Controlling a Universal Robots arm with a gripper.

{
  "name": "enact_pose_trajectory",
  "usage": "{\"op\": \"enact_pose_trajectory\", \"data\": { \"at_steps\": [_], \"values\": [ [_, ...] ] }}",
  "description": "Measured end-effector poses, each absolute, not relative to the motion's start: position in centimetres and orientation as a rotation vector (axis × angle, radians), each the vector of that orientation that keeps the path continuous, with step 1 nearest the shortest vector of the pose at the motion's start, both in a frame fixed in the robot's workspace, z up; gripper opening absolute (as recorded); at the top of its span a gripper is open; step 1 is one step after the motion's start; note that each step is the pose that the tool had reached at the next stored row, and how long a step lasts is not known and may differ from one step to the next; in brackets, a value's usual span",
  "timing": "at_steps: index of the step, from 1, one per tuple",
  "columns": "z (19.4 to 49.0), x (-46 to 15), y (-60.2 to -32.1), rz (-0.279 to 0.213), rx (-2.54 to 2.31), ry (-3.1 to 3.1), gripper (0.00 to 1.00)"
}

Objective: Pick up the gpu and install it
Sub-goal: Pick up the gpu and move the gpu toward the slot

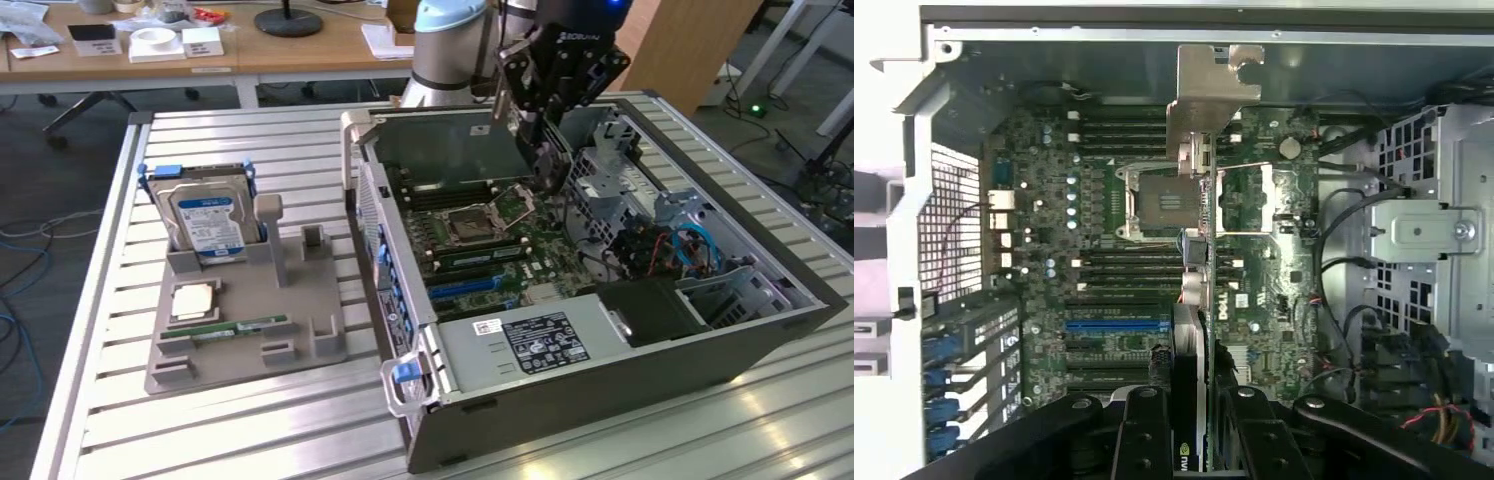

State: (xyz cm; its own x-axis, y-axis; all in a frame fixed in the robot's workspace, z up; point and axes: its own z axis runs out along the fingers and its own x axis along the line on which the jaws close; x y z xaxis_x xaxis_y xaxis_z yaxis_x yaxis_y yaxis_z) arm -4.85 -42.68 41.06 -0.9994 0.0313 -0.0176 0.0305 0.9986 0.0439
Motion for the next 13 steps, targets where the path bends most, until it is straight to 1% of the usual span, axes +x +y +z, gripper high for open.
{"op": "enact_pose_trajectory", "data": {
  "at_steps": [13],
  "values": [
    [41.1, -0.4, -42.7, 0.068, 0.048, 3.122, 0.26]
  ]
}}
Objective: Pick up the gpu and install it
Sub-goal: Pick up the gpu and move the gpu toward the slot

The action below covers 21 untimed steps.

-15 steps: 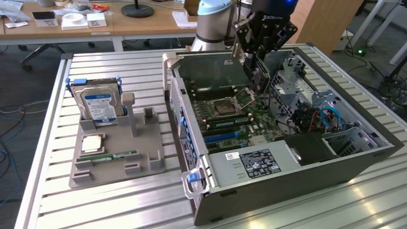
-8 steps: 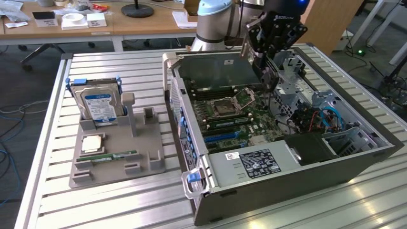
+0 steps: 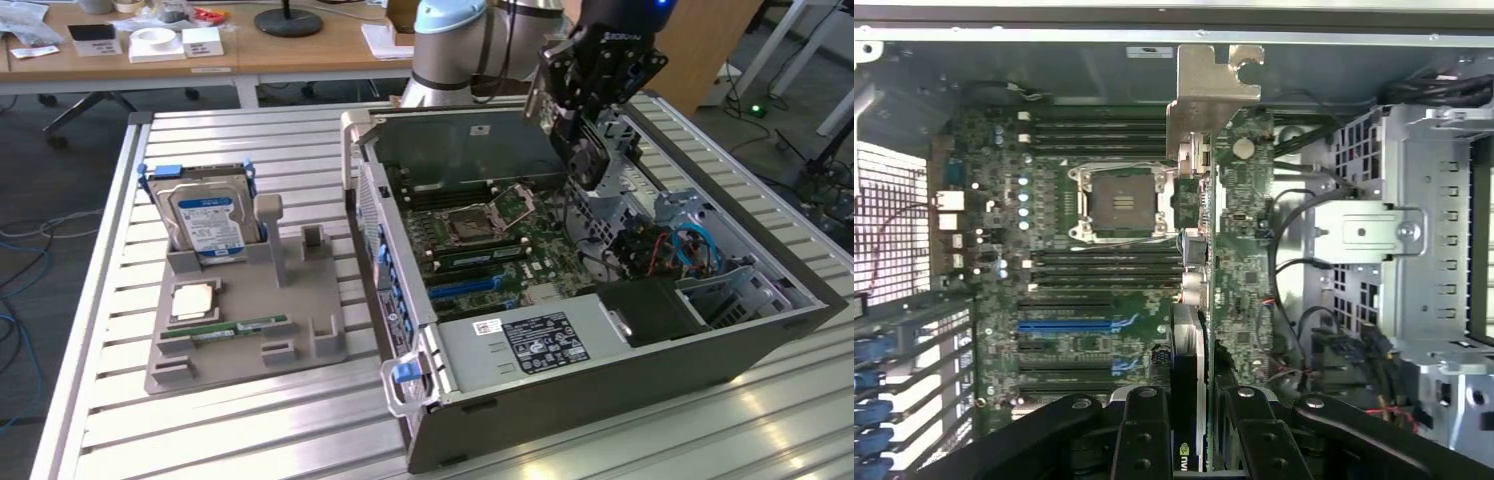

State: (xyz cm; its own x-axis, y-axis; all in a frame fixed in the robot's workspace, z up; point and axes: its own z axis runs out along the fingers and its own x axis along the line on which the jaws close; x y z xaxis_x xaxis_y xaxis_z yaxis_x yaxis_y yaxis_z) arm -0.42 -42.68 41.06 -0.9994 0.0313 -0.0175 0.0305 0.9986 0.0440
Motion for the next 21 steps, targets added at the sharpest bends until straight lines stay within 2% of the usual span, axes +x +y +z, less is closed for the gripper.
{"op": "enact_pose_trajectory", "data": {
  "at_steps": [21],
  "values": [
    [41.1, 4.0, -42.7, 0.068, 0.048, 3.122, 0.26]
  ]
}}
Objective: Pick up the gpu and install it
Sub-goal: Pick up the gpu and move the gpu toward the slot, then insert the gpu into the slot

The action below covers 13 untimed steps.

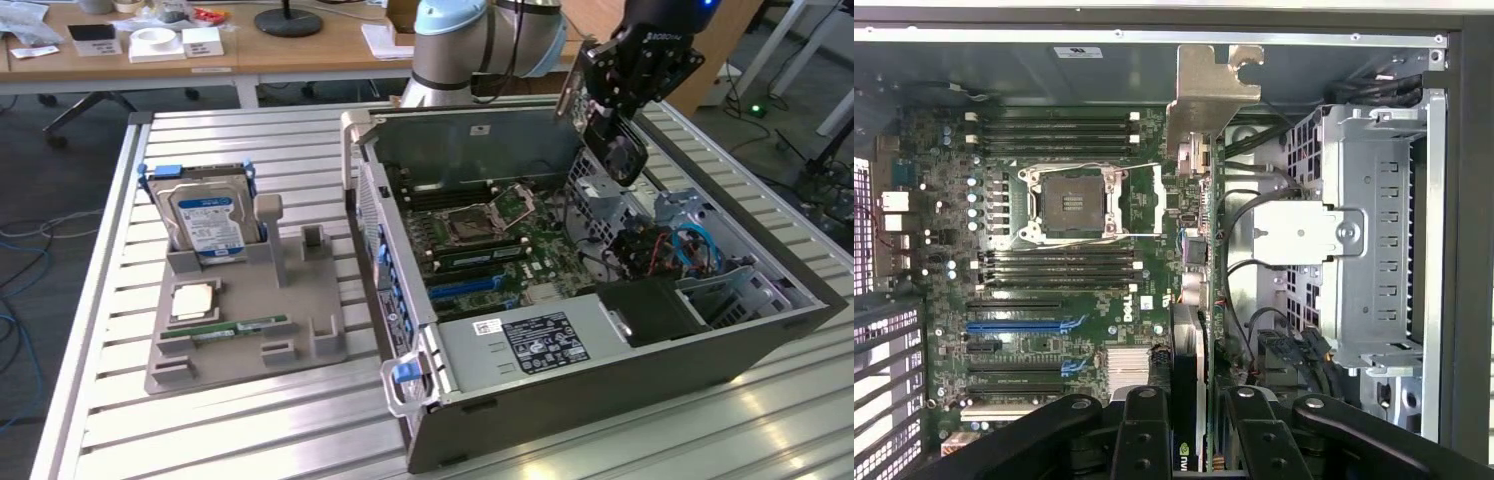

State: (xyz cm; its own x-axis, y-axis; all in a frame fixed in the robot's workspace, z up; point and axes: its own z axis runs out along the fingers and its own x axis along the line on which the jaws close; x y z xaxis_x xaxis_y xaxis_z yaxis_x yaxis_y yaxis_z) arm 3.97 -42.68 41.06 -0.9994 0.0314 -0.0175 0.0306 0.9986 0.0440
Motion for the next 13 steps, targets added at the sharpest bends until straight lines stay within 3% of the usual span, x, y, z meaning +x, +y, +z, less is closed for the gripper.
{"op": "enact_pose_trajectory", "data": {
  "at_steps": [13],
  "values": [
    [41.06, 4.84, -42.68, 0.068, 0.048, 3.122, 0.26]
  ]
}}
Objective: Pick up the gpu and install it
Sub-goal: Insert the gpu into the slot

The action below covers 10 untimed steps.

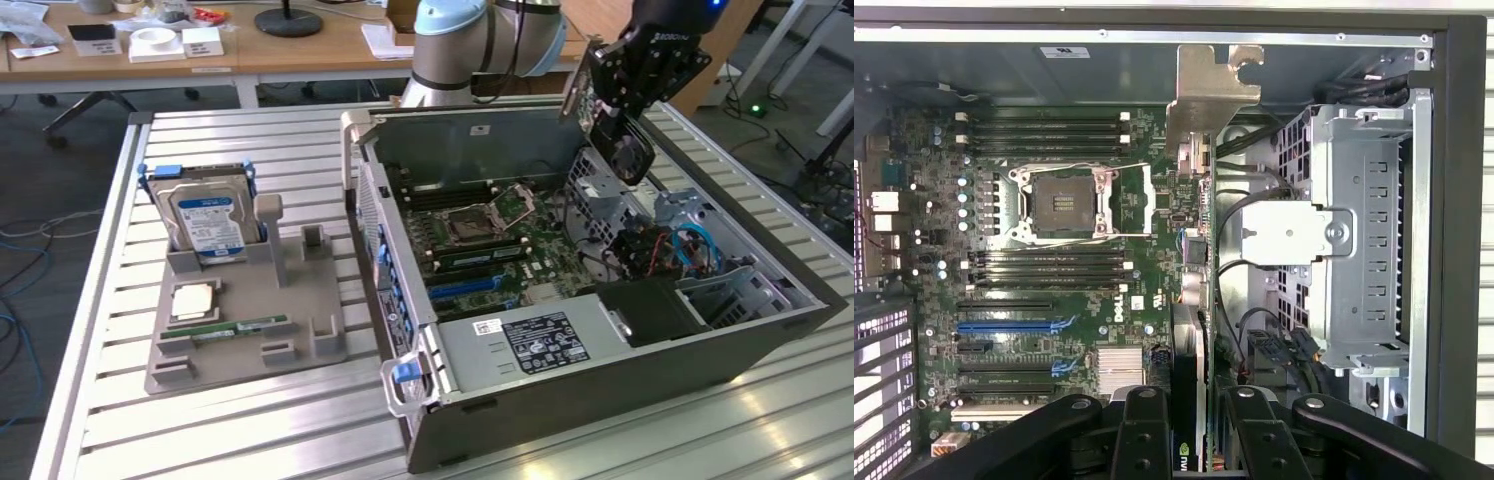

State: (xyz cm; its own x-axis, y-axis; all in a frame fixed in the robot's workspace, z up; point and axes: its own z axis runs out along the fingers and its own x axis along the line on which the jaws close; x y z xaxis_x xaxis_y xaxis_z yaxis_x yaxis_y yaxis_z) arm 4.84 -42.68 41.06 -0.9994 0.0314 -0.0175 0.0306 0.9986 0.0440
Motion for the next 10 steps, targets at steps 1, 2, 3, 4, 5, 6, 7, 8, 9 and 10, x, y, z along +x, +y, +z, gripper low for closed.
{"op": "enact_pose_trajectory", "data": {
  "at_steps": [1, 2, 3, 4, 5, 6, 7, 8, 9, 10],
  "values": [
    [41.06, 4.84, -42.68, 0.068, 0.048, 3.122, 0.26],
    [41.06, 4.85, -42.68, 0.068, 0.048, 3.122, 0.26],
    [41.06, 4.84, -42.68, 0.068, 0.048, 3.122, 0.26],
    [41.06, 4.84, -42.68, 0.068, 0.048, 3.122, 0.26],
    [41.06, 4.84, -42.68, 0.068, 0.048, 3.122, 0.26],
    [41.06, 4.84, -42.68, 0.068, 0.048, 3.122, 0.26],
    [41.06, 4.84, -42.68, 0.068, 0.047, 3.122, 0.26],
    [41.06, 4.84, -42.68, 0.068, 0.046, 3.122, 0.26],
    [41.06, 4.84, -42.68, 0.068, 0.045, 3.122, 0.26],
    [41.06, 4.84, -42.68, 0.068, 0.042, 3.122, 0.26]
  ]
}}
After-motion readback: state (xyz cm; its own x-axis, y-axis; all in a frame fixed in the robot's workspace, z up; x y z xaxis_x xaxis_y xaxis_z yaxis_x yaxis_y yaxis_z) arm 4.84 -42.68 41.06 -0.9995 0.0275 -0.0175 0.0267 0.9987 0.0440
